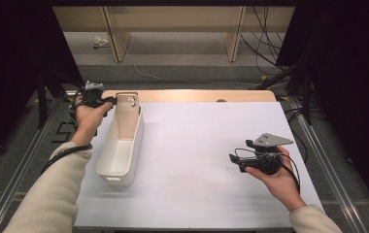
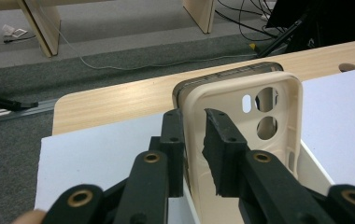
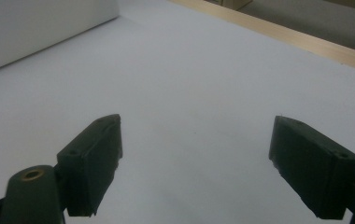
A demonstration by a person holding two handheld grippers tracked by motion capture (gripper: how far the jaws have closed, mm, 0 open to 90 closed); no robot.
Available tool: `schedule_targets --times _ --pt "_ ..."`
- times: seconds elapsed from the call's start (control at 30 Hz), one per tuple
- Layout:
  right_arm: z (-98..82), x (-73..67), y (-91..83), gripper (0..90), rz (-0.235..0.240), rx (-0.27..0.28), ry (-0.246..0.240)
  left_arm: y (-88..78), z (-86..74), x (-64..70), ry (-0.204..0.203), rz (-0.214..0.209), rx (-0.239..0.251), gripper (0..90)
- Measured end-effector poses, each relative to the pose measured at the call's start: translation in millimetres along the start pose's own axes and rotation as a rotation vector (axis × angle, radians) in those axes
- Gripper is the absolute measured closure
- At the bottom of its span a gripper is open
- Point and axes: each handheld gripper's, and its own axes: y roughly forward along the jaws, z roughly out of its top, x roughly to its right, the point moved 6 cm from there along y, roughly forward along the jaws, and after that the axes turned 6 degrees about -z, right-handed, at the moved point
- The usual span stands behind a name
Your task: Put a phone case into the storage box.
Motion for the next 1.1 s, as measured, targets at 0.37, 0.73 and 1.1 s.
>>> schedule_targets --times 0.37,0.73,1.1 --pt "-0.2 0.0 0.2 18.1 -0.001 -0.003 -0.001 -14.3 3.8 12.6 0.041 -0.015 0.008 47.4" --pt "0.1 0.2 0.2 18.0 -0.004 0.0 0.003 -46.9 -8.6 48.9 0.044 -0.078 0.046 14.1" --pt "0.2 0.4 -0.2 17.8 -0.006 -0.002 0.005 -72.2 -34.4 73.7 0.095 -0.132 0.045 5.8"
